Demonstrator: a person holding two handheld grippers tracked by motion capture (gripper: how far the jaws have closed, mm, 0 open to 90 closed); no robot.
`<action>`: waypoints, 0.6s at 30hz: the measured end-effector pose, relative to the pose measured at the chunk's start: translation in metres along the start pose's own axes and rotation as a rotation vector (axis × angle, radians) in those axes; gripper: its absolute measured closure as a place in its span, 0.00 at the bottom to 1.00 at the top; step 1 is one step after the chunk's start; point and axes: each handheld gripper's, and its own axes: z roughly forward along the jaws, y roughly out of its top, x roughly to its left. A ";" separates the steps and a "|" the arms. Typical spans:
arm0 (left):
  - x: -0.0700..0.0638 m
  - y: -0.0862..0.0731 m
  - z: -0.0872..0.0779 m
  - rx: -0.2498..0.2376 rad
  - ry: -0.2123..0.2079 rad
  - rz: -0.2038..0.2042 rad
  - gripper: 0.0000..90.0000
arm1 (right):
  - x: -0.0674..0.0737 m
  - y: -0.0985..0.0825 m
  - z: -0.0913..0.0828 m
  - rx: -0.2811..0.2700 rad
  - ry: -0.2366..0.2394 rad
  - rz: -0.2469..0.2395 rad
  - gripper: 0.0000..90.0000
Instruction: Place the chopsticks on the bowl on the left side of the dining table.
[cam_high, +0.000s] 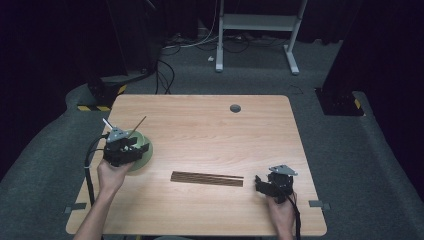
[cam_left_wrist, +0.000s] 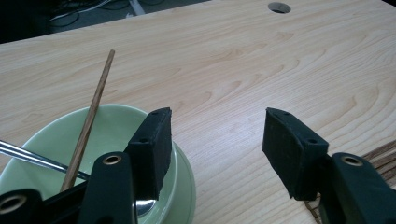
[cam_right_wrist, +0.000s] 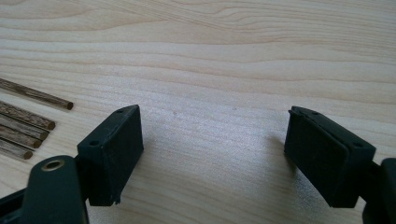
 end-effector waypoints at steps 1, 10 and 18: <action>-0.001 0.000 0.000 -0.002 -0.002 -0.002 0.47 | 0.000 0.000 0.000 0.001 0.000 0.003 0.21; -0.005 0.001 0.003 -0.006 -0.014 0.000 0.47 | 0.000 0.000 0.000 0.001 0.000 0.003 0.21; -0.010 0.002 0.005 -0.008 -0.025 0.005 0.46 | 0.000 0.000 0.000 0.001 0.000 0.003 0.21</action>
